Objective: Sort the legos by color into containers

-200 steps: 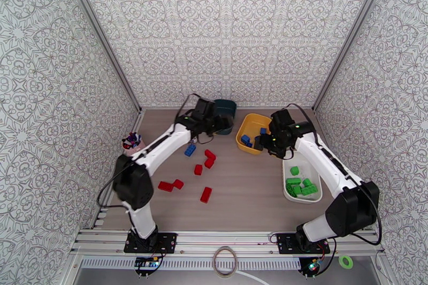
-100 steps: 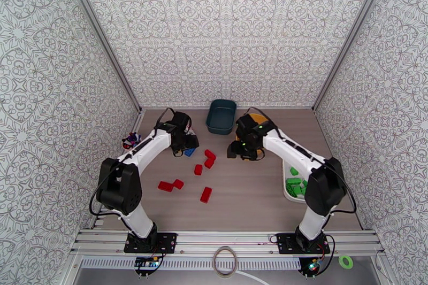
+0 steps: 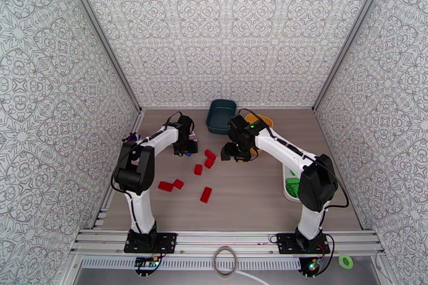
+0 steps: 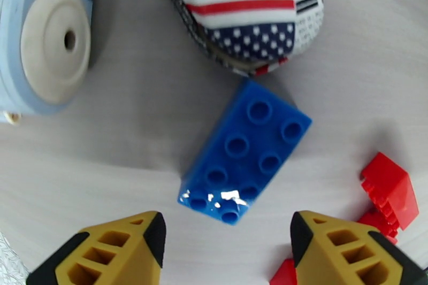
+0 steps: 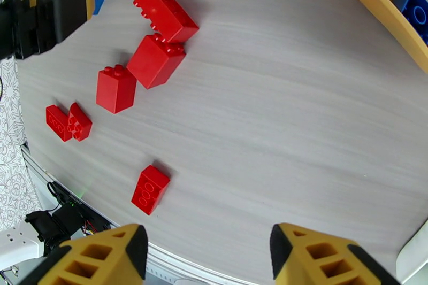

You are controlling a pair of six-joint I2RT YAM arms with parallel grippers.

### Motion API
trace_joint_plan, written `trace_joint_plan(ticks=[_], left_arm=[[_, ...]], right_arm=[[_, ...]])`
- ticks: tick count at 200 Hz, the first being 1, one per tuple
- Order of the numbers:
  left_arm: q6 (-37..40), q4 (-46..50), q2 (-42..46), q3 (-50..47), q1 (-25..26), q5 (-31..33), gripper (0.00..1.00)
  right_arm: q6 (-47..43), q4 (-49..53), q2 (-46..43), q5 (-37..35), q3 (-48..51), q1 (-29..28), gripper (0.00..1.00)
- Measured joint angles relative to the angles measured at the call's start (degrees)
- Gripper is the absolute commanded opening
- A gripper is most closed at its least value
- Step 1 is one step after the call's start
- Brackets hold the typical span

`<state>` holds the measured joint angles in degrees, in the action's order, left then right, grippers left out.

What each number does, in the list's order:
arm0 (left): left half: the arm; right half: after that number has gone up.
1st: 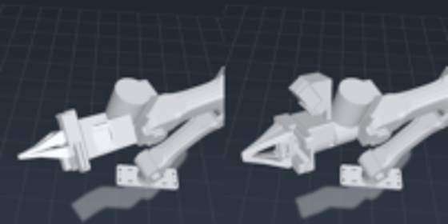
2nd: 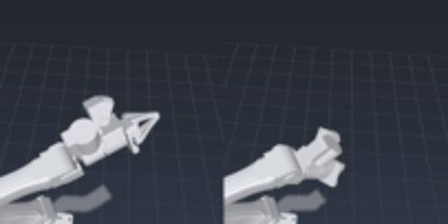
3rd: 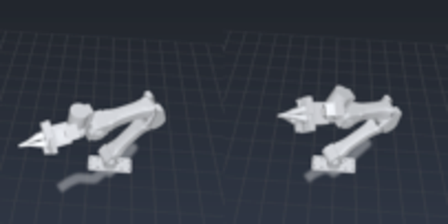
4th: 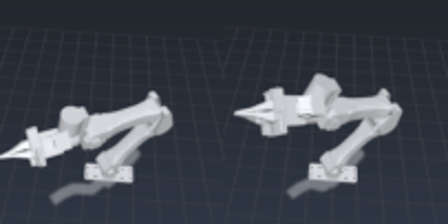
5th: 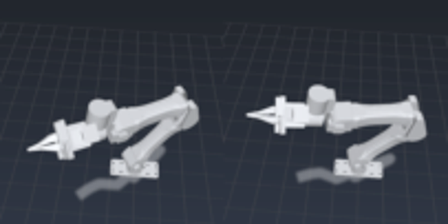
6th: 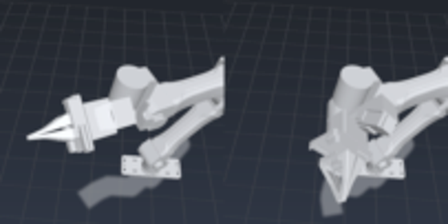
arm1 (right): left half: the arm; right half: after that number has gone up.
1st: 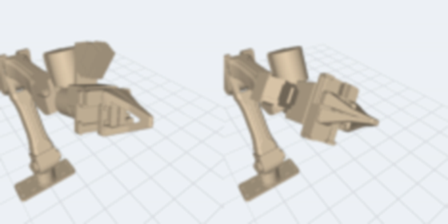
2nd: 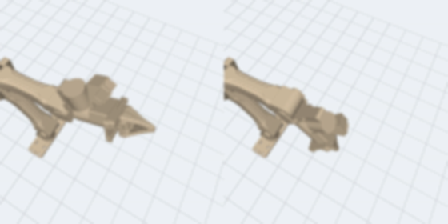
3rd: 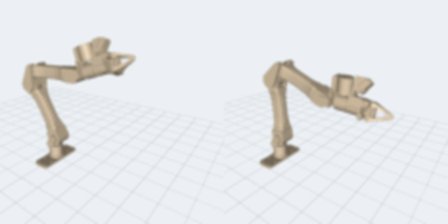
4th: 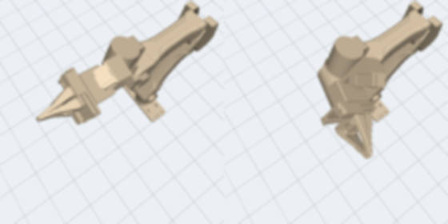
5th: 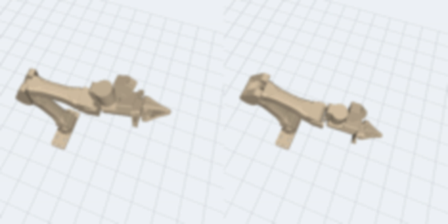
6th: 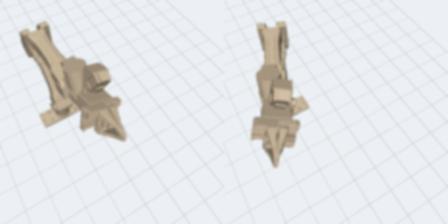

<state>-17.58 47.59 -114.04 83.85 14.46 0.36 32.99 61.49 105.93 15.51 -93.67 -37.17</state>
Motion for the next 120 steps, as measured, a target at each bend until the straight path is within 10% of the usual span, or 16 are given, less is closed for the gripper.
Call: trace_joint_plan(ticks=[120], left_arm=[[4.59, 2.34, -6.84, 4.96, 0.26, 0.02, 0.57]], right_arm=[[-0.46, 2.27, 2.36, -0.02, -3.69, 0.02, 0.64]])
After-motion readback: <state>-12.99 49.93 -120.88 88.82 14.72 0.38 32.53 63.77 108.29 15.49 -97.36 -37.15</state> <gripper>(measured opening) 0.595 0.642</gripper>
